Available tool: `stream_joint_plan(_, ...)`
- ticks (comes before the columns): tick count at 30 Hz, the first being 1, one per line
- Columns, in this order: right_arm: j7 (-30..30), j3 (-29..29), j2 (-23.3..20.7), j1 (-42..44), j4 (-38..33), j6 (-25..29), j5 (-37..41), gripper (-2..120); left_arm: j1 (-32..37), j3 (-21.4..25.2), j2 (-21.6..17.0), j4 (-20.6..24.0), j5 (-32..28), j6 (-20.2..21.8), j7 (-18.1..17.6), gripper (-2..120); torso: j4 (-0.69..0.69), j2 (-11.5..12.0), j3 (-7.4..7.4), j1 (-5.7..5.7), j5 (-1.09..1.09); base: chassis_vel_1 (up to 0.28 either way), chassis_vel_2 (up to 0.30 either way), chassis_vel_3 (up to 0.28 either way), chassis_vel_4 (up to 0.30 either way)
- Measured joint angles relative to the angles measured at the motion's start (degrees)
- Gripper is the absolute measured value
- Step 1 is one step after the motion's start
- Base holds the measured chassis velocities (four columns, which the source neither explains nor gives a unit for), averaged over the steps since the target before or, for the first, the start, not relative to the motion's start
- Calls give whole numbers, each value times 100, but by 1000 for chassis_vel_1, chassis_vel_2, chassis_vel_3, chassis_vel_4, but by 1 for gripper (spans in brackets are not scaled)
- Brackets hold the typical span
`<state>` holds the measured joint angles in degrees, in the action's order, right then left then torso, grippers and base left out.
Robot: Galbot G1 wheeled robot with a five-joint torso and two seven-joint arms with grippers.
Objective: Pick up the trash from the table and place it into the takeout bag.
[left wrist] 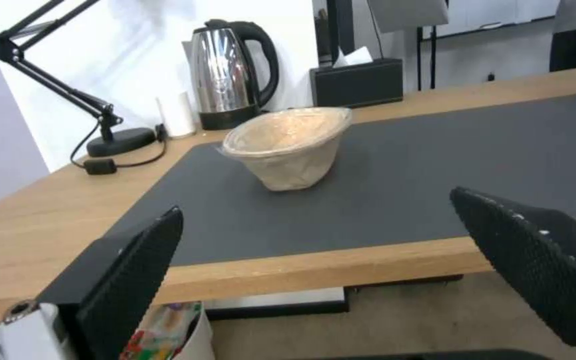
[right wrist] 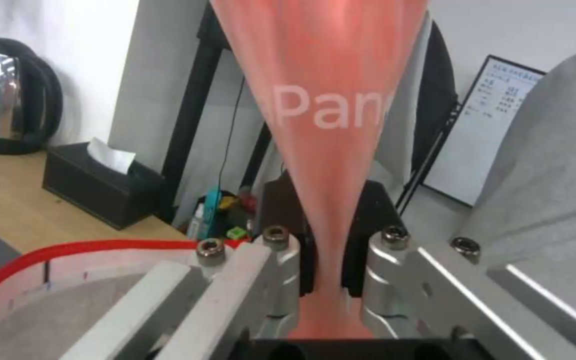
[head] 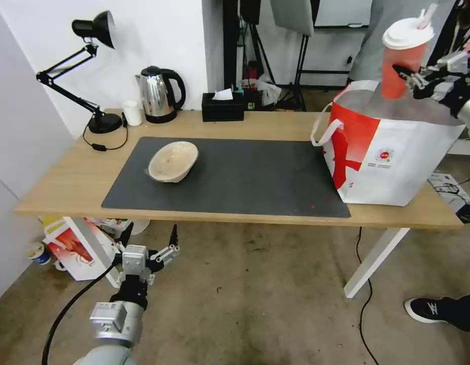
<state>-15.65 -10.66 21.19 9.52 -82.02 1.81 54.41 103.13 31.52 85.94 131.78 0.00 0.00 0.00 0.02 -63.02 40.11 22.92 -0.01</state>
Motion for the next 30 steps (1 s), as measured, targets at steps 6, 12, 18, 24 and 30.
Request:
stream_joint_plan(6,65,-190,119,-163,93,-49,-71,5,-1,0,0,0,0,0,0,100,-2,0,0,0,0,0,0,0,0)
stream_joint_plan(12,99,-269,142,-235,100,-134,-99,18,0,0,0,0,0,0,0,100,-2,0,0,0,1,0,0,0,0)
stream_joint_plan(18,115,-367,169,-379,166,-209,-125,41,-1,0,0,0,0,0,0,100,-2,0,0,0,0,0,0,0,0)
stream_joint_plan(24,156,-374,175,-406,222,-299,-158,65,-1,0,0,0,0,0,0,100,-2,0,0,0,1,0,0,0,0)
stream_joint_plan(30,300,-338,122,-346,169,-528,-178,91,0,0,0,0,0,0,0,100,-2,0,0,0,2,0,0,0,0)
